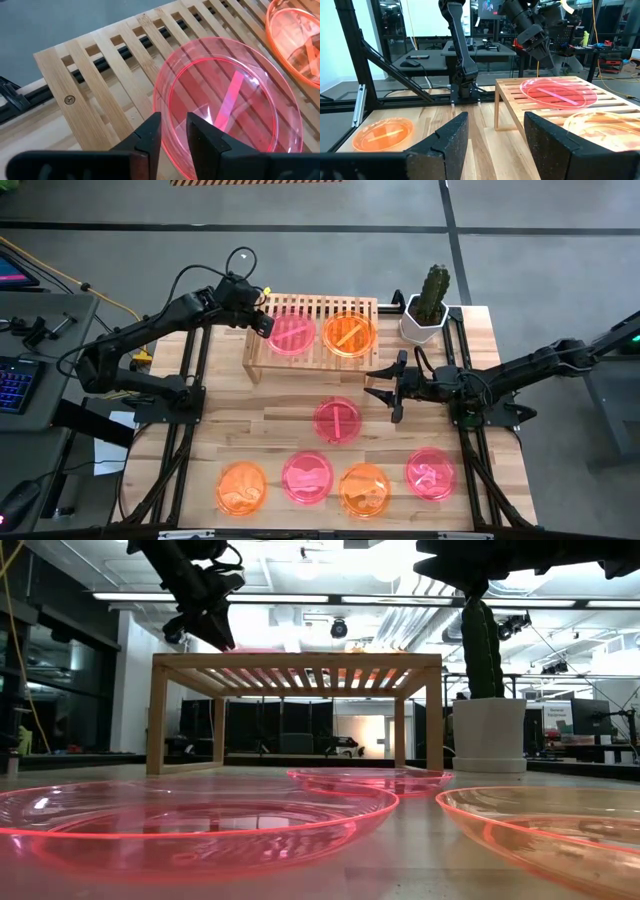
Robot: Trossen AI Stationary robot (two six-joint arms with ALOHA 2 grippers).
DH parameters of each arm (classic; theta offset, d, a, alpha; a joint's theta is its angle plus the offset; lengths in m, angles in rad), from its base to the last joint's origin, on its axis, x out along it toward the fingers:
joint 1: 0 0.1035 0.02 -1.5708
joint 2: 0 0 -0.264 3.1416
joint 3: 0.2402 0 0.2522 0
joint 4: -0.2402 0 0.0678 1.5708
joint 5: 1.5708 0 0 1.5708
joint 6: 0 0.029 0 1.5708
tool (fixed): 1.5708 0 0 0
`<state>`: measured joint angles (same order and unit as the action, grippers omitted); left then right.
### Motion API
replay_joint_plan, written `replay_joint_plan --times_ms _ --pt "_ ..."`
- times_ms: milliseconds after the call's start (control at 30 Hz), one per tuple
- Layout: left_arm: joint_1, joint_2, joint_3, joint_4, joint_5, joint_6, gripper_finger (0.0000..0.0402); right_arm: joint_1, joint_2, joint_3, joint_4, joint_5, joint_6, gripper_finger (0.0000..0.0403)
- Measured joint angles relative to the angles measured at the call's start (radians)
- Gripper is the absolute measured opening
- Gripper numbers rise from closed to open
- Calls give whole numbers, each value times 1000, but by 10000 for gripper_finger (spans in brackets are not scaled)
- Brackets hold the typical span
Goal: Place and stack plates onto a shelf
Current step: Stack the pink plate on top of the other pink plate on the shelf
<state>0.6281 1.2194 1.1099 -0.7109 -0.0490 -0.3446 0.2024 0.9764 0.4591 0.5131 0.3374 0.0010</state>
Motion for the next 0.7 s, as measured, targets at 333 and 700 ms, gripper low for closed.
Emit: replay_joint_plan --times_ms 333,700 --pt "-18 -60 0 10 -27 110 96 0 0 0 0 0 0 185" --pt "-362 -443 -424 594 -25 125 93 0 0 0 0 0 -8 185"
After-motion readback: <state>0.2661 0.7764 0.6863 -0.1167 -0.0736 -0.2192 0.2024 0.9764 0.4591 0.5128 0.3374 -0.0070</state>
